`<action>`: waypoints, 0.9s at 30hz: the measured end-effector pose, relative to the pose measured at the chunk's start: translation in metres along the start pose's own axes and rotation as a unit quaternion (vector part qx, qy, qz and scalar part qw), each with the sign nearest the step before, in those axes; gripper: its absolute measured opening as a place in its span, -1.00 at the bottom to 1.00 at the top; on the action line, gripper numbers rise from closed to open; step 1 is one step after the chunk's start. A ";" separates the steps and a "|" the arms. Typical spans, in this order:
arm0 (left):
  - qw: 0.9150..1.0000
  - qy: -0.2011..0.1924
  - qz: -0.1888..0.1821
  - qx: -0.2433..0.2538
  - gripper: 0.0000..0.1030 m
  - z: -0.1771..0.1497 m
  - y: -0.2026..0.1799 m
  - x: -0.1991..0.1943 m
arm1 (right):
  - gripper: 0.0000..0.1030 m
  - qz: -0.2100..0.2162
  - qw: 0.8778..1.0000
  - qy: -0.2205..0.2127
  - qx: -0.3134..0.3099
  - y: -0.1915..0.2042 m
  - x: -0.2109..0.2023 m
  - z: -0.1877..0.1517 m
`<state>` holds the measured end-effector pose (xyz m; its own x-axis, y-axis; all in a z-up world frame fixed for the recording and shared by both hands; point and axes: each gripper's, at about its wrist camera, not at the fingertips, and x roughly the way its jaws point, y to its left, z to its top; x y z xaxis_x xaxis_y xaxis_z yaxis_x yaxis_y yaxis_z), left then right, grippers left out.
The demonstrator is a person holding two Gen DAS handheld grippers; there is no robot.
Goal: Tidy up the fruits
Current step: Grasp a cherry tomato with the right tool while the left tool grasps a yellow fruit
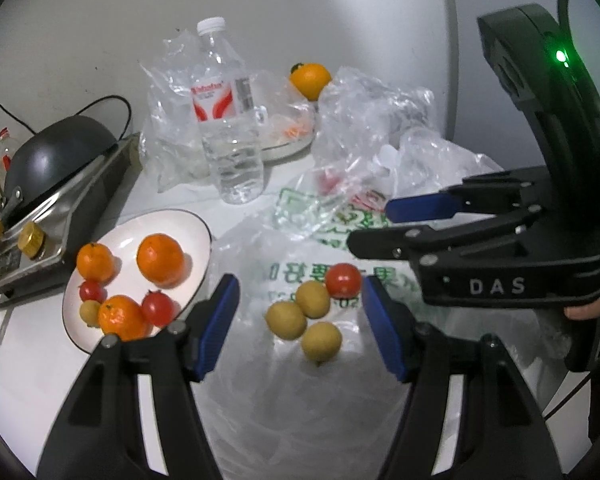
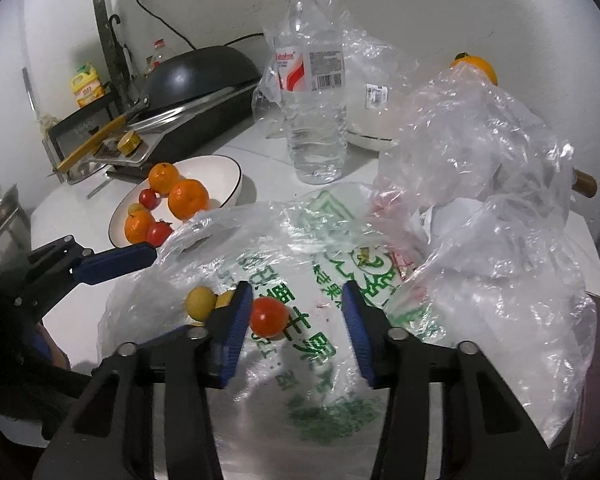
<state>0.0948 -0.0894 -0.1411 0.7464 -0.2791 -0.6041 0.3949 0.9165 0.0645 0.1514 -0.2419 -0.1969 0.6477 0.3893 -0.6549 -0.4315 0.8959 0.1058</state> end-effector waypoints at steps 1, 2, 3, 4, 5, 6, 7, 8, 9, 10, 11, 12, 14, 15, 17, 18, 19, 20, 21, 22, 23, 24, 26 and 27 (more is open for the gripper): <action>1.000 0.004 -0.002 0.000 0.25 -0.002 0.000 0.002 | -0.13 0.000 1.000 0.002 0.000 0.000 0.002 -0.001; 1.000 0.007 -0.003 -0.001 0.25 -0.003 0.000 0.003 | -0.14 0.002 1.000 0.005 0.000 -0.001 0.003 -0.002; 1.000 0.011 -0.004 -0.002 0.25 -0.004 -0.001 0.005 | -0.15 0.004 1.000 0.007 0.001 -0.001 0.005 -0.003; 1.000 0.014 -0.006 -0.002 0.25 -0.005 -0.001 0.006 | -0.16 0.006 1.000 0.011 0.000 -0.001 0.007 -0.003; 1.000 0.016 -0.009 -0.003 0.23 -0.006 -0.001 0.008 | -0.16 0.011 1.000 0.016 0.000 0.000 0.009 -0.004; 1.000 0.018 -0.012 -0.002 0.20 -0.007 -0.002 0.008 | -0.17 0.017 1.000 0.021 0.000 0.000 0.012 -0.005; 1.000 0.023 -0.014 0.002 0.13 -0.009 -0.004 0.009 | -0.18 0.020 1.000 0.025 0.000 0.001 0.014 -0.006; 1.000 0.026 -0.013 0.005 0.09 -0.009 -0.006 0.010 | -0.19 0.022 0.999 0.028 -0.002 0.002 0.016 -0.007; 0.999 0.029 -0.013 0.010 0.07 -0.011 -0.007 0.011 | -0.20 0.023 0.999 0.031 -0.003 0.003 0.018 -0.008; 0.999 0.030 -0.014 0.012 0.05 -0.011 -0.008 0.012 | -0.21 0.025 0.999 0.033 -0.004 0.004 0.019 -0.008; 0.999 0.032 -0.014 0.014 0.02 -0.012 -0.009 0.013 | -0.22 0.027 0.999 0.036 -0.006 0.006 0.020 -0.008; 0.999 0.034 -0.015 0.015 0.00 -0.012 -0.010 0.014 | -0.22 0.028 0.999 0.039 -0.007 0.006 0.022 -0.008; 0.999 0.038 -0.016 0.018 -0.06 -0.013 -0.011 0.015 | -0.22 0.029 0.998 0.047 -0.009 0.008 0.026 -0.009; 0.999 0.038 -0.017 0.019 -0.06 -0.012 -0.011 0.016 | -0.23 0.030 0.998 0.050 -0.010 0.009 0.028 -0.009; 0.999 0.042 -0.018 0.022 -0.11 -0.013 -0.012 0.017 | -0.40 0.034 0.998 0.056 -0.012 0.010 0.032 -0.010; 0.998 0.046 -0.020 0.023 -0.14 -0.013 -0.013 0.018 | -0.42 0.036 0.998 0.059 -0.013 0.011 0.034 -0.010; 0.998 0.046 -0.021 0.025 -0.16 -0.014 -0.013 0.018 | -0.42 0.037 0.997 0.059 -0.015 0.013 0.034 -0.010; 0.998 0.047 -0.021 0.026 -0.16 -0.014 -0.014 0.019 | -0.42 0.038 0.997 0.061 -0.017 0.014 0.034 -0.010; 0.998 0.047 -0.022 0.027 -0.17 -0.014 -0.014 0.019 | -0.42 0.039 0.997 0.062 -0.018 0.014 0.034 -0.010; 0.998 0.049 -0.025 0.028 -0.27 -0.014 -0.014 0.019 | -0.42 0.041 0.997 0.062 -0.018 0.014 0.035 -0.010; 0.998 0.052 -0.028 0.028 -0.39 -0.013 -0.014 0.021 | -0.42 0.041 0.997 0.062 -0.018 0.014 0.035 -0.010; 0.998 0.055 -0.030 0.028 -0.39 -0.013 -0.014 0.022 | -0.42 0.041 0.997 0.062 -0.018 0.014 0.035 -0.009; 0.998 0.052 -0.031 0.027 -0.42 -0.013 -0.013 0.021 | -0.42 0.040 0.997 0.060 -0.019 0.014 0.034 -0.010; 0.998 0.051 -0.031 0.028 -0.44 -0.013 -0.013 0.020 | -0.42 0.039 0.997 0.058 -0.020 0.013 0.033 -0.010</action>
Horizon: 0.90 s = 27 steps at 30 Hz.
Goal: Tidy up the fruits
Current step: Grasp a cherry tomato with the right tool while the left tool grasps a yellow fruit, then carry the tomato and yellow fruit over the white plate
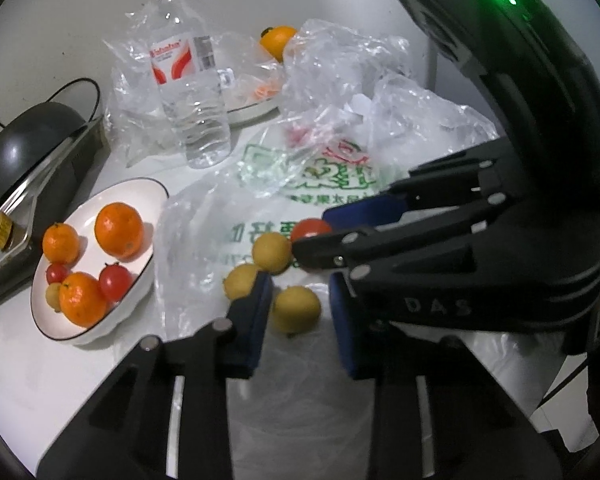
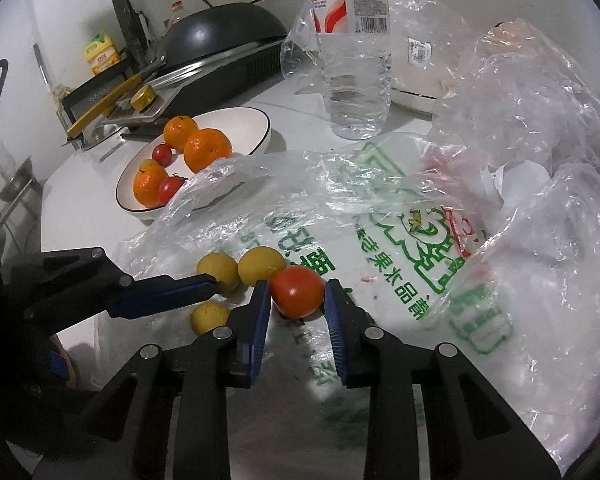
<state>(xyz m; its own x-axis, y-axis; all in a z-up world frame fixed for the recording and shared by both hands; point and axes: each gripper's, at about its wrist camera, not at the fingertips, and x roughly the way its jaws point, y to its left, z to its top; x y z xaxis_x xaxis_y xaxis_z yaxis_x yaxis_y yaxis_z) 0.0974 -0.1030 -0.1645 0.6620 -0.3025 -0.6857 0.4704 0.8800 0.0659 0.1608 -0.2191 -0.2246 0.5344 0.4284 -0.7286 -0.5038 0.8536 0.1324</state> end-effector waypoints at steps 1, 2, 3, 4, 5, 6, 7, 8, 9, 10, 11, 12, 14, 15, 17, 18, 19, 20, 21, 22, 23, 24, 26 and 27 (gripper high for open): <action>1.000 -0.001 0.000 0.000 -0.52 -0.001 0.000 -0.001 | -0.42 -0.001 1.000 -0.002 0.000 0.000 -0.001 -0.001; 1.000 -0.001 -0.001 0.000 -0.55 -0.001 0.000 -0.001 | -0.42 -0.002 1.000 -0.004 0.001 -0.001 -0.003 -0.001; 1.000 -0.003 -0.003 -0.002 -0.55 -0.001 0.001 -0.002 | -0.42 -0.003 1.000 -0.006 0.002 -0.002 -0.004 -0.002; 1.000 -0.004 -0.004 -0.005 -0.56 -0.001 0.002 -0.004 | -0.42 -0.006 1.000 -0.009 0.002 -0.003 -0.007 -0.002; 1.000 -0.005 -0.004 -0.006 -0.56 -0.001 0.003 -0.005 | -0.42 -0.008 1.000 -0.011 0.003 -0.004 -0.009 -0.002; 1.000 -0.007 -0.005 -0.009 -0.56 -0.001 0.004 -0.006 | -0.42 -0.011 1.000 -0.013 0.004 -0.005 -0.011 -0.002; 1.000 -0.008 -0.006 -0.011 -0.57 -0.001 0.005 -0.007 | -0.42 -0.013 1.000 -0.016 0.005 -0.007 -0.014 -0.002; 1.000 -0.010 -0.007 -0.013 -0.57 0.000 0.006 -0.009 | -0.42 -0.015 1.000 -0.019 0.006 -0.008 -0.017 -0.002; 1.000 -0.013 -0.009 -0.015 -0.57 0.000 0.008 -0.010 | -0.42 -0.016 1.000 -0.021 0.006 -0.009 -0.019 -0.002; 1.000 -0.014 -0.011 -0.017 -0.57 0.000 0.008 -0.011 | -0.42 -0.018 1.000 -0.024 0.006 -0.010 -0.021 -0.002; 1.000 -0.014 -0.012 -0.017 -0.57 0.000 0.008 -0.012 | -0.42 -0.020 0.999 -0.025 0.007 -0.011 -0.023 -0.003; 1.000 -0.014 -0.011 -0.017 -0.57 0.000 0.009 -0.012 | -0.42 -0.020 0.999 -0.027 0.007 -0.012 -0.025 -0.003; 1.000 -0.014 -0.013 -0.019 -0.57 0.000 0.009 -0.013 | -0.42 -0.022 0.999 -0.032 0.009 -0.013 -0.028 -0.003; 1.000 -0.014 -0.013 -0.020 -0.57 0.000 0.009 -0.014 | -0.42 -0.022 0.999 -0.034 0.010 -0.014 -0.030 -0.004; 1.000 -0.018 -0.012 -0.022 -0.57 0.000 0.011 -0.016 | -0.42 -0.022 0.999 -0.036 0.010 -0.015 -0.032 -0.004; 0.999 -0.021 -0.011 -0.024 -0.57 0.001 0.012 -0.018 | -0.42 -0.022 0.999 -0.036 0.009 -0.015 -0.034 -0.005; 0.999 -0.023 -0.009 -0.025 -0.57 0.001 0.013 -0.019 | -0.42 -0.023 0.999 -0.037 0.008 -0.015 -0.034 -0.005; 0.999 -0.025 -0.008 -0.026 -0.57 0.002 0.013 -0.021 | -0.42 -0.023 0.999 -0.038 0.008 -0.014 -0.035 -0.005; 0.999 -0.027 -0.007 -0.026 -0.57 0.002 0.014 -0.022 | -0.42 -0.023 0.999 -0.039 0.007 -0.013 -0.035 -0.004; 0.999 -0.029 -0.005 -0.027 -0.57 0.003 0.015 -0.024 | -0.42 -0.023 0.999 -0.040 0.005 -0.013 -0.036 -0.004; 0.999 -0.032 -0.003 -0.028 -0.57 0.003 0.015 -0.025 | -0.42 -0.022 0.999 -0.042 0.004 -0.011 -0.037 -0.003; 0.999 -0.034 -0.002 -0.029 -0.57 0.004 0.016 -0.027 | -0.42 -0.022 0.999 -0.043 0.003 -0.011 -0.038 -0.002; 0.999 -0.039 0.000 -0.030 -0.57 0.005 0.019 -0.030 | -0.42 -0.022 0.999 -0.047 0.000 -0.009 -0.040 0.000; 0.999 -0.041 0.001 -0.031 -0.57 0.006 0.020 -0.032 | -0.42 -0.022 0.999 -0.048 -0.001 -0.008 -0.041 0.001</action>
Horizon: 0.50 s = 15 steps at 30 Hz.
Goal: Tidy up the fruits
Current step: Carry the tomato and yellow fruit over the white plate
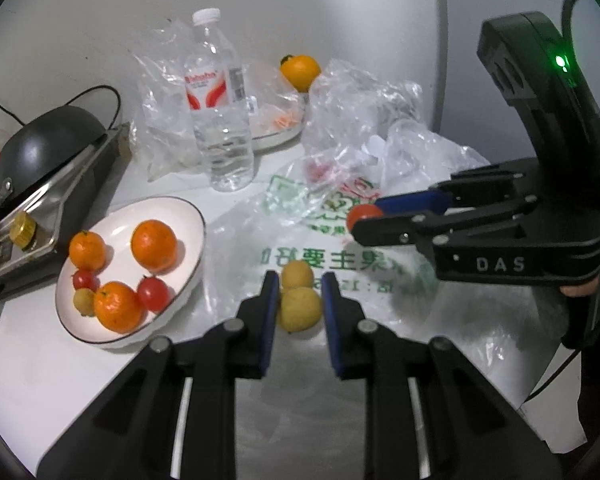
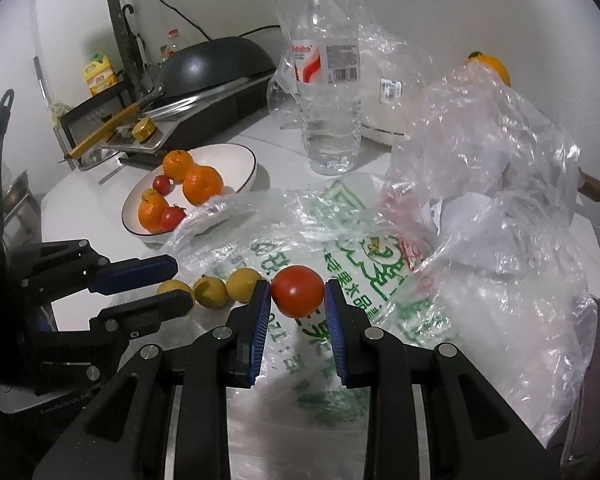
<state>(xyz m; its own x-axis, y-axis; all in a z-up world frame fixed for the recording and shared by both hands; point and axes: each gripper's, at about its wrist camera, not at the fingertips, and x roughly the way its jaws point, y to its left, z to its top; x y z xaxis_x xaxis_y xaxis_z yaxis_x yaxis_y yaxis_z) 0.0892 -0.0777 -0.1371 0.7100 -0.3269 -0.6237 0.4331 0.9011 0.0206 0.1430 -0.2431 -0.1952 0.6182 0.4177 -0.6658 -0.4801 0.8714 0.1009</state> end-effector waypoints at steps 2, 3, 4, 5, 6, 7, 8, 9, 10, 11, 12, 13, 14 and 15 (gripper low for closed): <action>1.000 -0.005 0.003 -0.002 -0.57 0.002 0.004 -0.003 | -0.42 0.000 1.000 -0.002 -0.003 0.002 -0.001 0.002; 1.000 -0.007 0.005 -0.003 -0.57 0.002 0.006 -0.005 | -0.42 0.000 1.000 -0.003 -0.005 0.003 -0.002 0.003; 1.000 -0.009 0.006 -0.004 -0.57 0.003 0.007 -0.006 | -0.42 0.000 1.000 -0.003 -0.006 0.005 -0.002 0.004; 1.000 -0.010 0.007 -0.005 -0.57 0.003 0.009 -0.007 | -0.42 0.000 1.000 -0.004 -0.008 0.006 -0.003 0.005; 1.000 -0.012 0.009 -0.006 -0.57 0.003 0.012 -0.009 | -0.42 0.000 1.000 -0.004 -0.009 0.008 -0.002 0.006; 1.000 -0.014 0.010 -0.007 -0.57 0.004 0.013 -0.011 | -0.42 0.000 1.000 -0.005 -0.011 0.009 -0.002 0.008; 1.000 -0.015 0.011 -0.008 -0.57 0.004 0.015 -0.012 | -0.42 0.000 1.000 -0.005 -0.012 0.010 -0.001 0.009; 1.000 -0.017 0.012 -0.009 -0.57 0.004 0.017 -0.013 | -0.42 -0.001 1.000 -0.005 -0.013 0.012 -0.001 0.011; 1.000 -0.018 0.014 -0.010 -0.57 0.005 0.019 -0.013 | -0.42 -0.001 1.000 -0.005 -0.014 0.013 0.000 0.012; 1.000 -0.019 0.015 -0.011 -0.57 0.005 0.020 -0.013 | -0.42 -0.001 1.000 -0.005 -0.016 0.015 0.000 0.013; 1.000 -0.020 0.016 -0.013 -0.57 0.005 0.022 -0.013 | -0.42 -0.002 1.000 -0.005 -0.017 0.016 0.001 0.015; 1.000 -0.021 0.017 -0.014 -0.57 0.006 0.024 -0.014 | -0.42 -0.001 1.000 -0.005 -0.018 0.017 0.002 0.016; 0.999 -0.022 0.018 -0.016 -0.57 0.005 0.027 -0.014 | -0.42 -0.001 1.000 -0.005 -0.020 0.019 0.002 0.017; 0.999 -0.023 0.019 -0.017 -0.57 0.005 0.029 -0.014 | -0.42 -0.002 1.000 -0.005 -0.021 0.020 0.003 0.018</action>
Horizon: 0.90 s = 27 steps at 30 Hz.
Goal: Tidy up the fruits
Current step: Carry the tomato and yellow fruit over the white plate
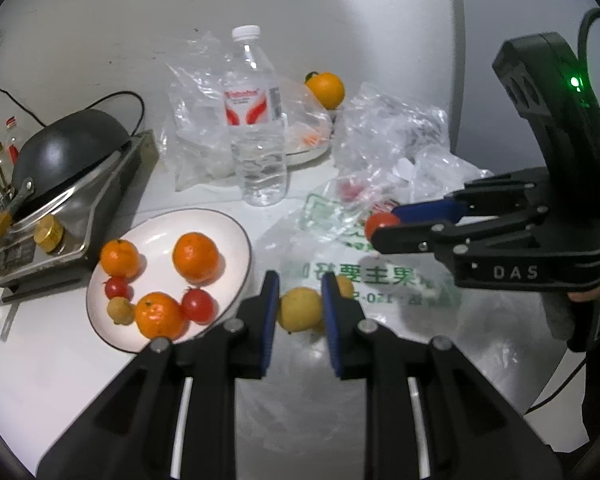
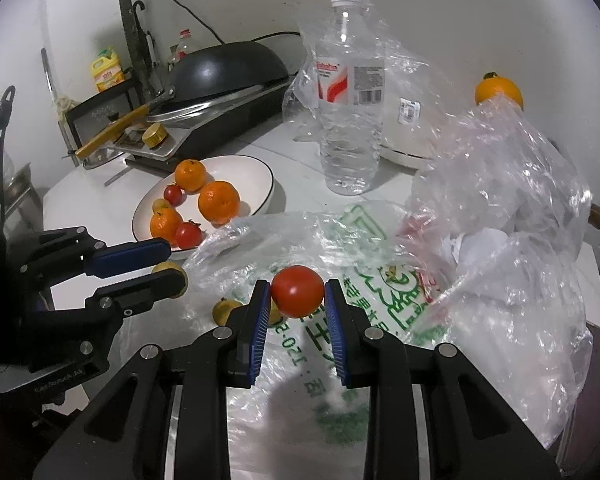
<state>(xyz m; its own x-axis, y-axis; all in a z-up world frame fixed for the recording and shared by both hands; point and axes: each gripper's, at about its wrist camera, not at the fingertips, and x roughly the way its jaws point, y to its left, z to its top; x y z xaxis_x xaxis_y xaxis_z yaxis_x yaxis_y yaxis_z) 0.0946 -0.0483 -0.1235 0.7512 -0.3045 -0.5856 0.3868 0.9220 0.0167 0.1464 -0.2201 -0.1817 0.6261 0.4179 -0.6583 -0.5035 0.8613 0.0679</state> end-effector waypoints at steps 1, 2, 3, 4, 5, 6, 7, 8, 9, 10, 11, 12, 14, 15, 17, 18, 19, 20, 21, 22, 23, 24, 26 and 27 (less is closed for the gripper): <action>1.000 -0.001 0.001 -0.002 -0.57 0.000 0.002 0.000 | -0.42 0.000 1.000 0.000 -0.001 0.001 0.001 0.001; 1.000 -0.003 0.003 -0.004 -0.57 0.000 0.005 -0.001 | -0.42 0.001 1.000 0.000 -0.003 0.003 0.001 0.003; 1.000 -0.005 0.004 -0.005 -0.57 0.000 0.008 -0.002 | -0.42 0.001 1.000 0.000 -0.004 0.005 0.002 0.005; 1.000 -0.008 0.008 -0.006 -0.57 0.000 0.011 -0.003 | -0.42 0.001 1.000 -0.001 -0.005 0.006 0.003 0.006; 1.000 -0.012 0.011 -0.006 -0.57 0.000 0.014 -0.004 | -0.42 0.002 1.000 -0.001 -0.006 0.008 0.004 0.007; 1.000 -0.015 0.013 -0.006 -0.57 0.000 0.018 -0.005 | -0.42 0.002 1.000 -0.001 -0.008 0.009 0.005 0.008; 1.000 -0.018 0.015 -0.008 -0.57 0.000 0.021 -0.006 | -0.42 0.003 1.000 -0.001 -0.010 0.011 0.006 0.010; 1.000 -0.021 0.018 -0.009 -0.57 0.001 0.024 -0.006 | -0.42 0.003 1.000 -0.002 -0.011 0.013 0.007 0.012; 0.999 -0.024 0.020 -0.010 -0.57 0.001 0.028 -0.007 | -0.42 0.004 1.000 -0.002 -0.013 0.015 0.008 0.014; 0.999 -0.026 0.024 -0.012 -0.57 0.001 0.033 -0.007 | -0.42 0.005 1.000 -0.001 -0.013 0.016 0.010 0.016; 0.999 -0.029 0.026 -0.015 -0.57 0.001 0.038 -0.007 | -0.42 0.005 1.000 -0.001 -0.014 0.018 0.012 0.018; 0.999 -0.032 0.028 -0.017 -0.57 0.002 0.043 -0.007 | -0.42 0.005 1.000 -0.001 -0.015 0.019 0.015 0.020; 0.999 -0.039 0.030 -0.016 -0.57 0.003 0.051 -0.008 | -0.42 0.008 1.000 0.000 -0.016 0.023 0.020 0.026; 0.998 -0.044 0.031 -0.016 -0.57 0.005 0.055 -0.009 | -0.42 0.009 1.000 -0.001 -0.017 0.025 0.023 0.028; 0.998 -0.051 0.035 -0.013 -0.57 0.009 0.064 -0.010 | -0.42 0.013 1.000 -0.002 -0.018 0.030 0.028 0.035; 0.998 -0.055 0.037 -0.012 -0.57 0.010 0.067 -0.011 | -0.42 0.014 1.000 -0.003 -0.019 0.033 0.030 0.038; 0.997 -0.059 0.039 -0.010 -0.57 0.013 0.071 -0.011 | -0.42 0.016 1.000 -0.005 -0.021 0.036 0.032 0.042; 0.997 -0.063 0.042 -0.008 -0.57 0.015 0.075 -0.011 | -0.42 0.017 1.000 -0.007 -0.023 0.039 0.034 0.047; 0.997 -0.066 0.044 -0.008 -0.57 0.017 0.079 -0.011 | -0.42 0.018 0.999 -0.009 -0.025 0.042 0.037 0.052; 0.996 -0.070 0.047 -0.009 -0.57 0.021 0.084 -0.010 | -0.42 0.019 0.999 -0.010 -0.026 0.044 0.039 0.055; 0.996 -0.072 0.047 -0.011 -0.57 0.023 0.089 -0.009 | -0.42 0.018 0.999 -0.012 -0.027 0.046 0.041 0.059; 0.996 -0.076 0.046 -0.017 -0.57 0.026 0.096 -0.007 | -0.42 0.018 0.999 -0.014 -0.028 0.048 0.043 0.064; 0.995 -0.081 0.050 -0.022 -0.57 0.031 0.106 -0.004 | -0.42 0.016 0.999 -0.019 -0.026 0.052 0.049 0.073; 0.995 -0.085 0.054 -0.023 -0.57 0.033 0.111 -0.001 | -0.42 0.015 0.999 -0.024 -0.022 0.053 0.052 0.079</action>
<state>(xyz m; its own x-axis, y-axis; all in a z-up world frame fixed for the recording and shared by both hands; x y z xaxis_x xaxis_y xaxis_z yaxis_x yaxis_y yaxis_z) 0.1543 0.0465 -0.0937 0.8684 -0.2350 -0.4367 0.2768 0.9603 0.0337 0.1991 -0.1303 -0.1531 0.6381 0.4571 -0.6196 -0.5469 0.8355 0.0533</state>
